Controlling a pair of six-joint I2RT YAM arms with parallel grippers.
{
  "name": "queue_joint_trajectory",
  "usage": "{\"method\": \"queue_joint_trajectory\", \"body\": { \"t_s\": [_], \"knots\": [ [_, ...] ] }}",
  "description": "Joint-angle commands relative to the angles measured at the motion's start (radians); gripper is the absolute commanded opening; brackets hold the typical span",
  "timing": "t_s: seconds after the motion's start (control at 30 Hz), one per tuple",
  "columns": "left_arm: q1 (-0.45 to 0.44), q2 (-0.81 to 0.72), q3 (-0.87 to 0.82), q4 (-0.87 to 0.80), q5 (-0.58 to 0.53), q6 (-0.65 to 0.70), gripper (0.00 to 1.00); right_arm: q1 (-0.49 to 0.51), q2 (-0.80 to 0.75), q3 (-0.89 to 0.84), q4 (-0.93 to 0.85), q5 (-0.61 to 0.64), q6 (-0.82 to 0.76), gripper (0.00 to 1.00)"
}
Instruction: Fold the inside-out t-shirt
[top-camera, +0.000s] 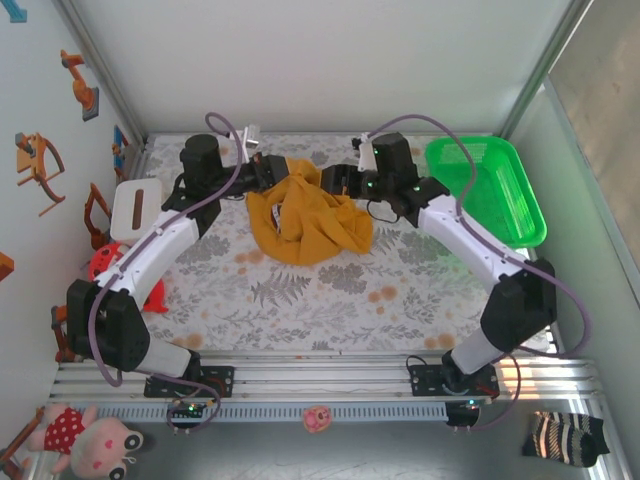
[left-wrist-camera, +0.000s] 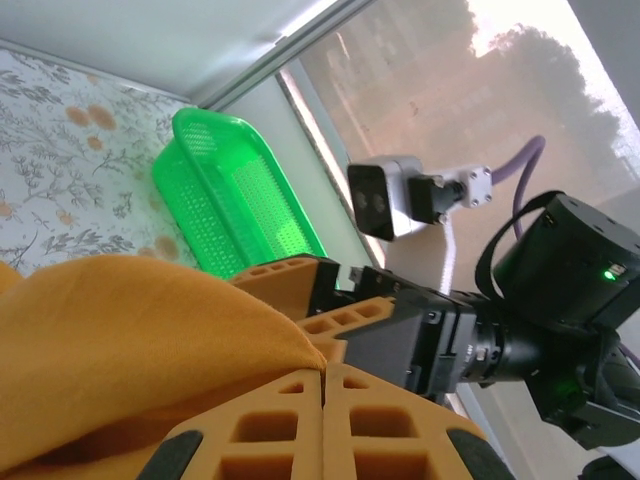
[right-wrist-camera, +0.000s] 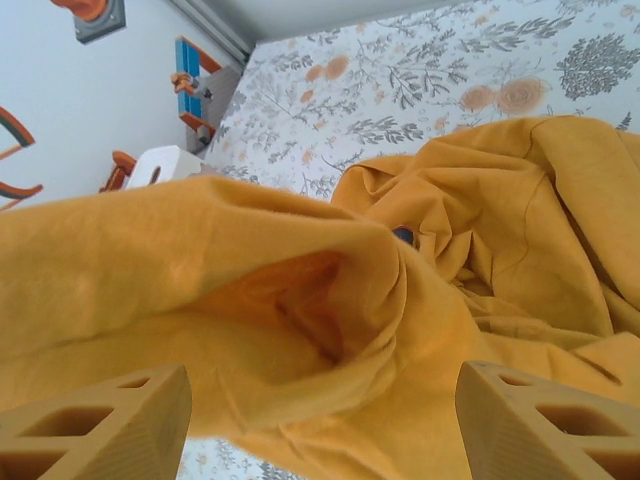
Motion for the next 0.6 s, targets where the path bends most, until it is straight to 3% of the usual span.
{"method": "queue_joint_trajectory", "body": {
  "t_s": [0.0, 0.23, 0.3, 0.37, 0.4, 0.57],
  "knots": [
    [0.002, -0.028, -0.003, 0.04, 0.03, -0.01, 0.0, 0.02, 0.054, 0.061, -0.019, -0.007, -0.042, 0.7],
    [-0.003, -0.024, 0.011, 0.042, 0.045, -0.013, 0.0, 0.04, 0.271, 0.172, 0.041, -0.024, -0.018, 0.68],
    [0.002, -0.026, 0.001, 0.048, 0.049, -0.014, 0.0, 0.036, 0.319, 0.225, 0.044, -0.054, -0.015, 0.51],
    [0.019, -0.031, -0.013, 0.034, 0.045, -0.004, 0.0, 0.025, 0.323, 0.247, 0.054, -0.09, -0.003, 0.14],
    [0.035, -0.033, -0.026, 0.029, 0.041, -0.002, 0.0, 0.016, 0.303, 0.239, 0.062, -0.102, 0.004, 0.0],
    [0.123, -0.032, -0.078, -0.021, -0.008, 0.022, 0.0, -0.021, 0.122, 0.123, 0.086, -0.199, 0.02, 0.0]
  ]
}}
